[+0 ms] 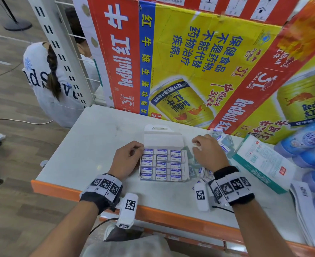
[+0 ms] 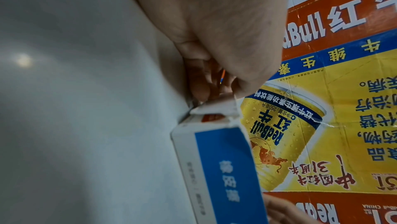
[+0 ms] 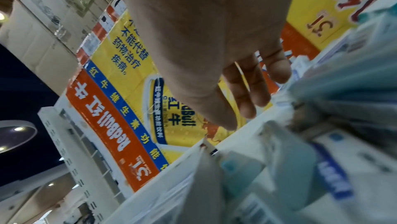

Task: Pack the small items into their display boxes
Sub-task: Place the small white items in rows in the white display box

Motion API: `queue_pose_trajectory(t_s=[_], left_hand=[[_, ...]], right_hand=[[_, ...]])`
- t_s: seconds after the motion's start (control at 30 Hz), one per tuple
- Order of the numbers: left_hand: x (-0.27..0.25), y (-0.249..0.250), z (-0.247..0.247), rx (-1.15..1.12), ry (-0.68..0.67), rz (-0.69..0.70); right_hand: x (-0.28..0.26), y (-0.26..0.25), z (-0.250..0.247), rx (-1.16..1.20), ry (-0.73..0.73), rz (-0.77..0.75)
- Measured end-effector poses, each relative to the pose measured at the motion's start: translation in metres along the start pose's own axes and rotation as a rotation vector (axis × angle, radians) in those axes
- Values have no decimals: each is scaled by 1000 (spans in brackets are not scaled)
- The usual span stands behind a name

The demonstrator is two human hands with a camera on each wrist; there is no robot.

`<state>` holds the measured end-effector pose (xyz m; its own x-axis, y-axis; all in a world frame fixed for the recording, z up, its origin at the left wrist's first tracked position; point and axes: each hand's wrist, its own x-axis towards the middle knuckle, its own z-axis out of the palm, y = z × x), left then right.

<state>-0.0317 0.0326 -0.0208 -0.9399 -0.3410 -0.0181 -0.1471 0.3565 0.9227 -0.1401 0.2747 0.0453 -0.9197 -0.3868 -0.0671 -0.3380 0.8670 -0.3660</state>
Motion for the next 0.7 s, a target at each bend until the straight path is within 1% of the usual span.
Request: queue_pose_trajectory(t_s=[0.1,0.27,0.4,0.43,0.5,0.6,0.7], left_hand=[[1,0,0,-3,2,2],[0,0,1,-14,11,3],[0,1,0,-23,9,12],[0,1,0,-29,9,8],[0,0,0,-37,6,3],[1,-1,0,-29,4,6],[0,-1,0,-38,6,9]], right_hand=[[2,10,2,-122,-56,77],[8,9,7,-191,-34,92],[11,7,9,-242,-53,76],[11,7,9,-201,-50,61],[11,8,7,-37,-17,31],[9,6,0,204,81,-30],[2,-4,-7,352,146,-99]])
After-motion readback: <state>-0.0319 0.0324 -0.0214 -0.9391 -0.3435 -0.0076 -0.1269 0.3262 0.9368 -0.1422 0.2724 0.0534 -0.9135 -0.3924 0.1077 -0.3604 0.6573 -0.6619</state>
